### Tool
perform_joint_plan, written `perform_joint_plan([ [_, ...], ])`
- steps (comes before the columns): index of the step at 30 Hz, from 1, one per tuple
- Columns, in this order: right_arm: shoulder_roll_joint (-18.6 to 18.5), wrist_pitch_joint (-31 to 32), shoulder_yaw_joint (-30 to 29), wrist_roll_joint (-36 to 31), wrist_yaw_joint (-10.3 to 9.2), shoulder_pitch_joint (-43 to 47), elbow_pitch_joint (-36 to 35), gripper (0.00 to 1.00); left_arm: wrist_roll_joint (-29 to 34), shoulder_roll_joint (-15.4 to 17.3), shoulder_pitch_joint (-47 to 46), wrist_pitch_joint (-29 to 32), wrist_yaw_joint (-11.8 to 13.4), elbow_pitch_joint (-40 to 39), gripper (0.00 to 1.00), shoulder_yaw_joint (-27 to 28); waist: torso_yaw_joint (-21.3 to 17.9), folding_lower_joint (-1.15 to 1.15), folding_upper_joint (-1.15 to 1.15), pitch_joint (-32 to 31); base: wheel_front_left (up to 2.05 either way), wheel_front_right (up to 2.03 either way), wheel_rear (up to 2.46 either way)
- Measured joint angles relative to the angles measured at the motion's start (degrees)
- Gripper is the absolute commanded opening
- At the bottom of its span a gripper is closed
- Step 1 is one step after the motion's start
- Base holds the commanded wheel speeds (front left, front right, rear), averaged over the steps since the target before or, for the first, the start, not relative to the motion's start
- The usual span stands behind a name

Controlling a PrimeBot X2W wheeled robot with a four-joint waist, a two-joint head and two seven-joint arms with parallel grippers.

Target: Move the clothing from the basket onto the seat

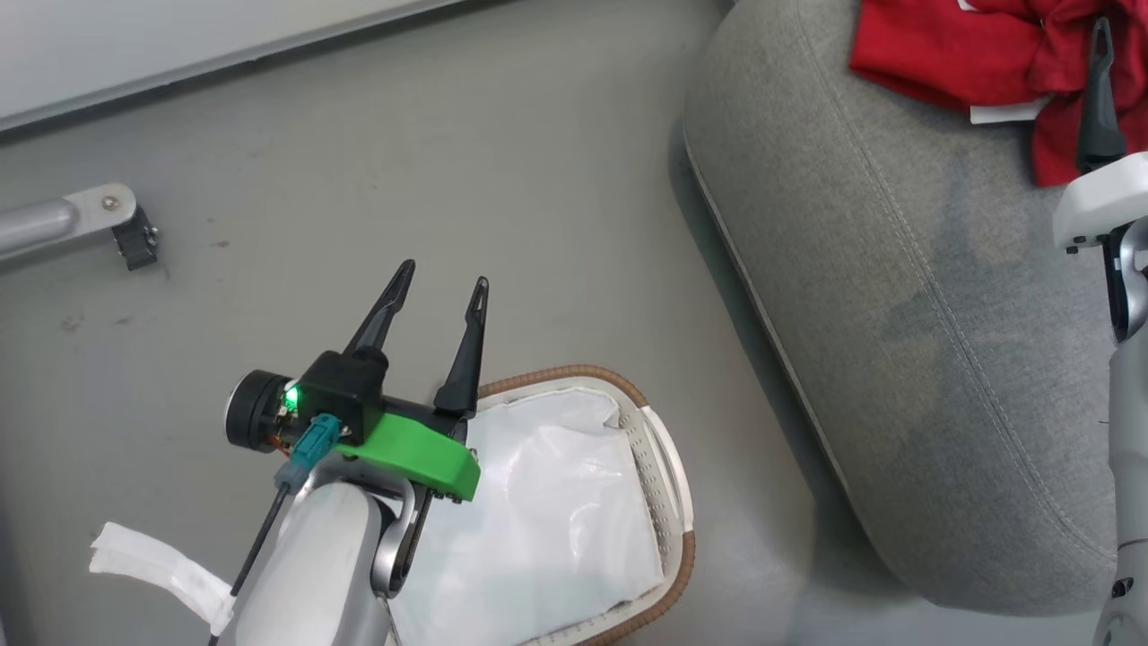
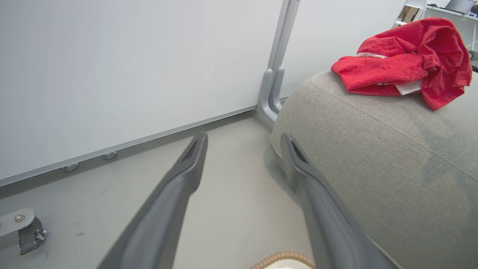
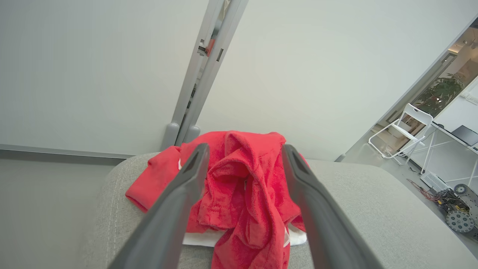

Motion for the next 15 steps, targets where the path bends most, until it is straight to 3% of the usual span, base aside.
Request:
perform_joint_plan([
  [15, 6.15, -0.01, 7.70, 5.27, -0.01, 5.67, -1.83, 1.00, -1.96, -1.09, 6.03, -0.01, 1.81, 0.20, 1.00, 8.35, 7.37, 0.00, 0.00, -9.48, 0.00, 0.00, 0.00],
])
